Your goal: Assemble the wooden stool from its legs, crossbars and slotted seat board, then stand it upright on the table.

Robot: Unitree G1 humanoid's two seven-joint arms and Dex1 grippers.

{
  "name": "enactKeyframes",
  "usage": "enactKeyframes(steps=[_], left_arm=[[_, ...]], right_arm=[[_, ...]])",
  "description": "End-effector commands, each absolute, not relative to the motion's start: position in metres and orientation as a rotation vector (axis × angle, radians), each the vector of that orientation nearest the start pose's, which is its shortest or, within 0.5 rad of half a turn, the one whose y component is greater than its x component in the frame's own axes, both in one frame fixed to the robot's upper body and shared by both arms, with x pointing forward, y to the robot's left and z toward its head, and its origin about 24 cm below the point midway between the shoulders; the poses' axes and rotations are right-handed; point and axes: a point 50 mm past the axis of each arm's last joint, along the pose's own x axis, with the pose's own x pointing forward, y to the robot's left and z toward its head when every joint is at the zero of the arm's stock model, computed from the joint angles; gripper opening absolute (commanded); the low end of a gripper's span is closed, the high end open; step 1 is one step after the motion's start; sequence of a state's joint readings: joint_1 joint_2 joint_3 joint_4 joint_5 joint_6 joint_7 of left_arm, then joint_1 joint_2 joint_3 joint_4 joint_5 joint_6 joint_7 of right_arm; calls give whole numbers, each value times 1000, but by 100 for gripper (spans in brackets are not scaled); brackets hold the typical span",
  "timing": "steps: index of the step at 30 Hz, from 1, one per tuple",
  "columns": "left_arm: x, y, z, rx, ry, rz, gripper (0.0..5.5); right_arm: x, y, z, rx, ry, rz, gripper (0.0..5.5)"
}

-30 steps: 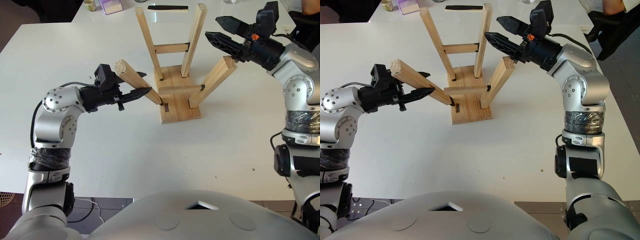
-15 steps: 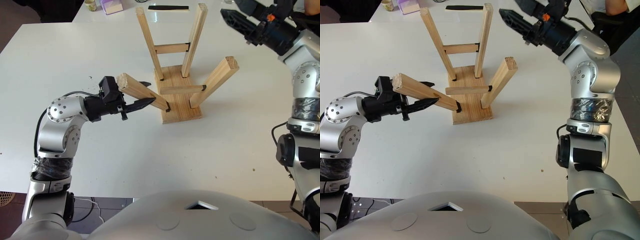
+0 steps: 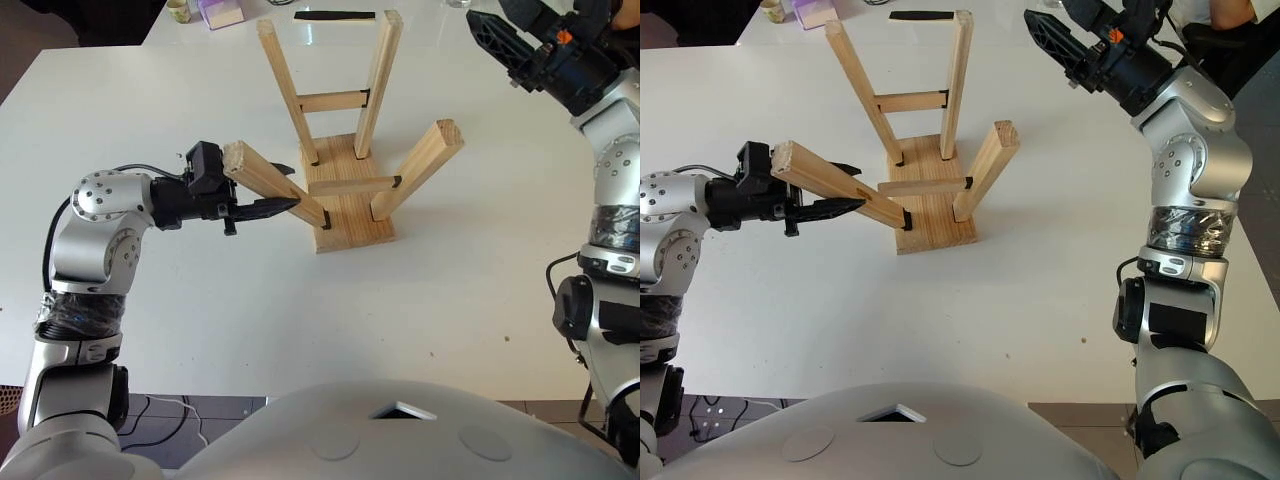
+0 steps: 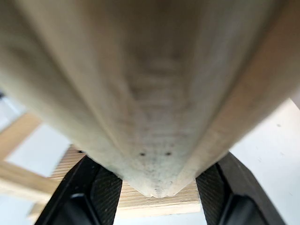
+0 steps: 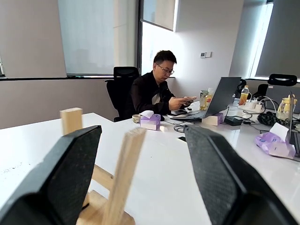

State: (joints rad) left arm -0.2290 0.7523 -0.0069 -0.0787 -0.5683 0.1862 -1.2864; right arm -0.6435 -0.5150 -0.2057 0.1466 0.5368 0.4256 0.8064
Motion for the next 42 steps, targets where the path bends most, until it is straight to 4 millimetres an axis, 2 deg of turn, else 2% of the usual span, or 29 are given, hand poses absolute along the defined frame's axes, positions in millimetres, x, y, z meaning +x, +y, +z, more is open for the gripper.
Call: enactKeyframes(steps=[1, 7, 9, 11, 15, 16, 19, 21, 24, 29, 33, 37, 40, 42], left_arm=[[248, 211, 131, 283, 212, -1445, 204], [252, 210, 138, 317, 199, -1434, 204], [250, 208, 141, 323, 184, -1430, 204], [248, 207, 142, 333, 177, -1425, 204], [246, 203, 140, 369, 200, -1366, 204], [244, 201, 137, 367, 213, -1349, 204], [234, 198, 134, 341, 249, -1323, 204], [231, 198, 134, 326, 262, -1299, 204], [228, 197, 135, 321, 277, -1228, 204], [220, 191, 135, 274, 273, -1175, 204], [216, 185, 130, 249, 289, -1143, 204], [218, 184, 127, 267, 317, -1102, 204], [219, 181, 126, 272, 329, -1093, 204], [220, 180, 124, 274, 335, -1090, 204]], right_arm=[[323, -210, 211, 61, -220, 756, 324], [312, -203, 202, 69, -217, 736, 324], [304, -199, 205, 52, -234, 737, 324], [293, -192, 220, 49, -294, 748, 324], [264, -172, 272, 84, -471, 802, 324], [257, -166, 283, 93, -507, 809, 305], [236, -149, 303, 132, -566, 862, 270], [223, -136, 305, 165, -557, 912, 243], [209, -109, 280, -28, -425, 934, 198], [214, -90, 252, -104, -303, 824, 129], [211, -74, 226, -169, -201, 872, 68], [206, -67, 203, -280, -133, 912, 8], [206, -64, 184, -366, -77, 925, 0], [205, -65, 161, -437, 22, 938, 0]])
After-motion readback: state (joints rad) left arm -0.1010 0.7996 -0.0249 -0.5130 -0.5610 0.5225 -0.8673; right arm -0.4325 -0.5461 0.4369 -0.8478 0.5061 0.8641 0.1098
